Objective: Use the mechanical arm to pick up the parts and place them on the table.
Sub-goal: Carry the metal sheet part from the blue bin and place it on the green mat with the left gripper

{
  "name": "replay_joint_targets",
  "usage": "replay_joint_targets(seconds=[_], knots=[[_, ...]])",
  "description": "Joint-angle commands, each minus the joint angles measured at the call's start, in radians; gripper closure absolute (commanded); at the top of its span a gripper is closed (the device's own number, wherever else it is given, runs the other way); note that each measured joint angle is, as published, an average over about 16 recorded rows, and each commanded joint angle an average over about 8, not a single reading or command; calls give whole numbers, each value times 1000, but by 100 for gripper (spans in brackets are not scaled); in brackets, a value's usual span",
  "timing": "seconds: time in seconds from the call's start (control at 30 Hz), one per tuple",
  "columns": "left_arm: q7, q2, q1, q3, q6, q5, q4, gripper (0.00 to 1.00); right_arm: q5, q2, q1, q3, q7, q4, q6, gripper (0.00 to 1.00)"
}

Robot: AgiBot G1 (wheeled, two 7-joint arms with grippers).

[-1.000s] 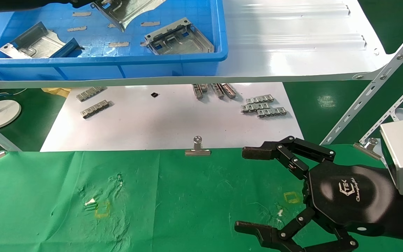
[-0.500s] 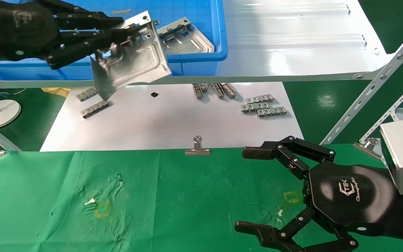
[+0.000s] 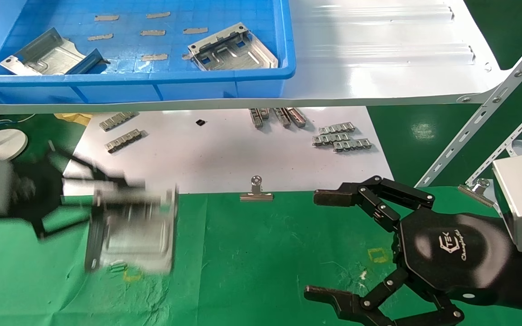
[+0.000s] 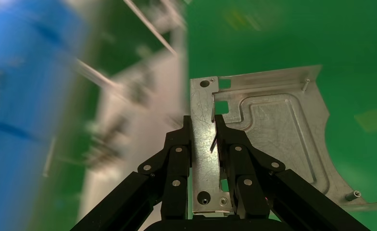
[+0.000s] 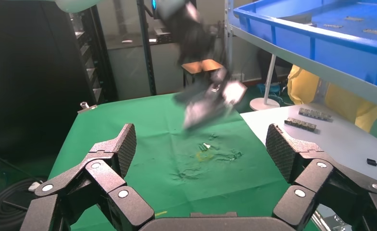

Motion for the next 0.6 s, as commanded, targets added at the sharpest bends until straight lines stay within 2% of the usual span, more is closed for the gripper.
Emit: replay_joint_targets(seconds=[0.03, 0.43, 0.5, 0.6], knots=[[49, -11, 7, 50, -2, 49, -21, 100, 0, 0, 0, 0, 0, 0, 0, 0], [202, 69, 48, 194, -14, 59, 230, 100, 0, 0, 0, 0, 0, 0, 0, 0], [233, 86, 60, 205, -21, 61, 280, 91, 0, 0, 0, 0, 0, 0, 0, 0], [290, 109, 73, 214, -36, 64, 357, 54, 0, 0, 0, 0, 0, 0, 0, 0]])
